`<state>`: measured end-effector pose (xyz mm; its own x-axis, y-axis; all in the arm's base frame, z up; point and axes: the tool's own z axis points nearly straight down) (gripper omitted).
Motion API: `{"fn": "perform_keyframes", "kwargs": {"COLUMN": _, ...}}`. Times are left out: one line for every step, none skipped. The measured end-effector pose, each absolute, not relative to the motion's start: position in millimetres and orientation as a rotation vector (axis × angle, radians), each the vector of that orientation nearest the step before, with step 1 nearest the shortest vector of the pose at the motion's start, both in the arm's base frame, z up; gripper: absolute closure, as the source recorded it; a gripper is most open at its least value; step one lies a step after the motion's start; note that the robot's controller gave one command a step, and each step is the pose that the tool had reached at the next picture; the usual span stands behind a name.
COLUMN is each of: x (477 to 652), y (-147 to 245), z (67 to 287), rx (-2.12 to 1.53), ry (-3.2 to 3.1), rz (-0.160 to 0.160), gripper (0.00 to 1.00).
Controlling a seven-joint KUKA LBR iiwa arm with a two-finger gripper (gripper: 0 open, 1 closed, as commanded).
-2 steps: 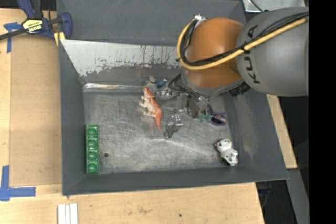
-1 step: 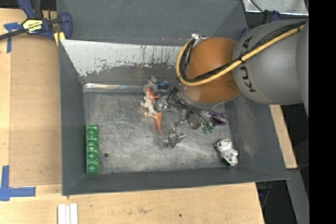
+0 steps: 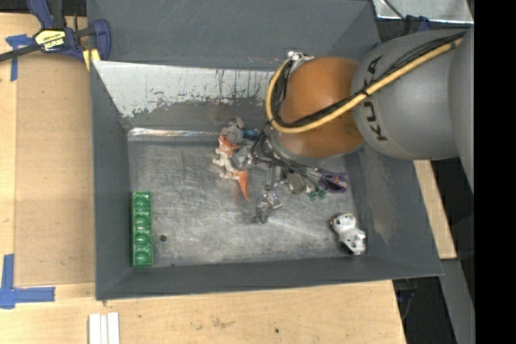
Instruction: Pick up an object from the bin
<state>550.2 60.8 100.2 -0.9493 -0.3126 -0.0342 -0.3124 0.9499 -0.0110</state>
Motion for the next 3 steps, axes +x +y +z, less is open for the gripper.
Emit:
{"fn": "perform_keyframes", "kwargs": {"x": 575.3, "y": 58, "z": 98, "rx": -0.449, "ry": 3.105, "rz": -0.01, "gripper": 0.0}}
{"fn": "perform_keyframes", "kwargs": {"x": 566.5, "y": 85, "z": 101, "rx": -0.353, "ry": 3.11, "rz": -0.011, "gripper": 0.0}}
{"fn": "perform_keyframes", "kwargs": {"x": 576.6, "y": 93, "z": 83, "rx": -0.229, "ry": 3.124, "rz": 0.009, "gripper": 0.0}}
